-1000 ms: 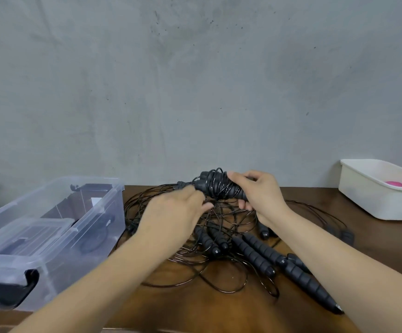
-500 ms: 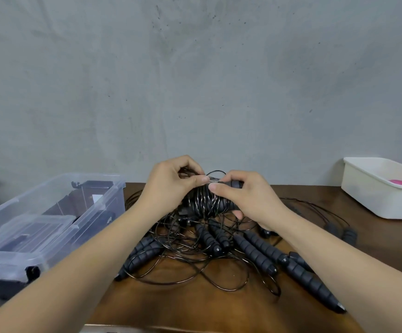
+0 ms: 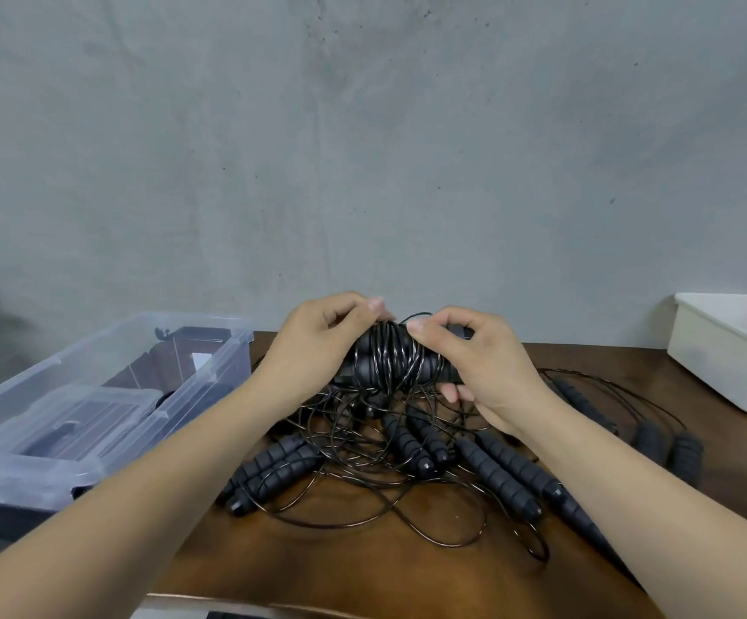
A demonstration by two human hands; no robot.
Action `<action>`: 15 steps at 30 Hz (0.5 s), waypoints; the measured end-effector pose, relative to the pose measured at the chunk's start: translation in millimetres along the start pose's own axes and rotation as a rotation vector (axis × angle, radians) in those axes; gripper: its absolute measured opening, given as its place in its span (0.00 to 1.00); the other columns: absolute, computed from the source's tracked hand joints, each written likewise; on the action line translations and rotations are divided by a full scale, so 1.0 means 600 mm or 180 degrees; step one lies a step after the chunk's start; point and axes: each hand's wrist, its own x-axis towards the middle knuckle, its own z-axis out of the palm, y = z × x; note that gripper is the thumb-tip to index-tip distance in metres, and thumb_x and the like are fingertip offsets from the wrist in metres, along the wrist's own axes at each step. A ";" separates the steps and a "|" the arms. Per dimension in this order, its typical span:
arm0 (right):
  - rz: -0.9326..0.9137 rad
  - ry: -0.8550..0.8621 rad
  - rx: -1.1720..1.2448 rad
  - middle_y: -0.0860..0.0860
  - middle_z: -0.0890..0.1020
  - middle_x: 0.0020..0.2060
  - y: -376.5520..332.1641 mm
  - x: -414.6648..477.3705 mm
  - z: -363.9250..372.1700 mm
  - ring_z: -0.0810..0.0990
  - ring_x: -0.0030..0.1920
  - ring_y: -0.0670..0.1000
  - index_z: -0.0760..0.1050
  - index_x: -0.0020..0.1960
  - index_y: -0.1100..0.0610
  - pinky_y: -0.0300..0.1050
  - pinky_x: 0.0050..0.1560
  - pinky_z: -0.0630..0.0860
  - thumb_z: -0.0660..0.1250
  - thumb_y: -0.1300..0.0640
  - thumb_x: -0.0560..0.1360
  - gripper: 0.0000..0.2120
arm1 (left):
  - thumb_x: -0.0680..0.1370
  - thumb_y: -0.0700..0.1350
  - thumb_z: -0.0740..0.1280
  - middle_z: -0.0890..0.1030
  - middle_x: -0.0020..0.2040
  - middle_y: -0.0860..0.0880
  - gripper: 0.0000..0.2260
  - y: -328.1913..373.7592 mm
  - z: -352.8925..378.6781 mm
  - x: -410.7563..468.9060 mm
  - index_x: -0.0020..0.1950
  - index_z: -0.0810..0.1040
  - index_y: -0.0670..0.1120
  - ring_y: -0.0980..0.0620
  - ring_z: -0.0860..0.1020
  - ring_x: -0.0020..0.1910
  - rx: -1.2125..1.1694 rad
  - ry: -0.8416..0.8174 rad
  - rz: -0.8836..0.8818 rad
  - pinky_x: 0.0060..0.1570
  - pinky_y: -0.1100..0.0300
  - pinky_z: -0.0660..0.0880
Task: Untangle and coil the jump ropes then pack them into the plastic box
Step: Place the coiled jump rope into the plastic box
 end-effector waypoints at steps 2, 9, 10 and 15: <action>-0.0053 0.0016 -0.0005 0.59 0.85 0.38 0.002 0.007 0.010 0.70 0.24 0.53 0.84 0.48 0.61 0.39 0.20 0.64 0.78 0.48 0.76 0.15 | 0.85 0.57 0.66 0.88 0.52 0.52 0.12 0.003 -0.016 -0.002 0.56 0.86 0.54 0.51 0.86 0.54 0.0015 -0.0174 -0.0087 0.64 0.41 0.79; -0.0301 -0.0108 -0.0330 0.53 0.85 0.34 0.002 0.033 0.074 0.73 0.22 0.54 0.85 0.48 0.54 0.43 0.23 0.68 0.79 0.45 0.76 0.12 | 0.64 0.67 0.82 0.85 0.52 0.61 0.32 0.028 -0.087 0.004 0.64 0.78 0.61 0.64 0.82 0.52 0.1855 -0.1118 0.0072 0.52 0.64 0.79; -0.0288 -0.0122 -0.0325 0.55 0.84 0.35 0.002 0.041 0.089 0.74 0.23 0.55 0.85 0.48 0.52 0.47 0.27 0.69 0.79 0.43 0.75 0.13 | 0.62 0.68 0.82 0.84 0.53 0.62 0.35 0.030 -0.097 0.006 0.66 0.77 0.60 0.64 0.81 0.52 0.2147 -0.1159 0.0187 0.50 0.66 0.78; -0.0193 -0.0352 -0.0177 0.55 0.85 0.38 -0.006 0.076 0.169 0.77 0.26 0.57 0.82 0.51 0.54 0.48 0.27 0.69 0.79 0.41 0.75 0.17 | 0.65 0.66 0.81 0.83 0.53 0.59 0.35 0.008 -0.175 0.012 0.67 0.74 0.58 0.59 0.81 0.50 0.2659 -0.1119 0.0376 0.49 0.56 0.80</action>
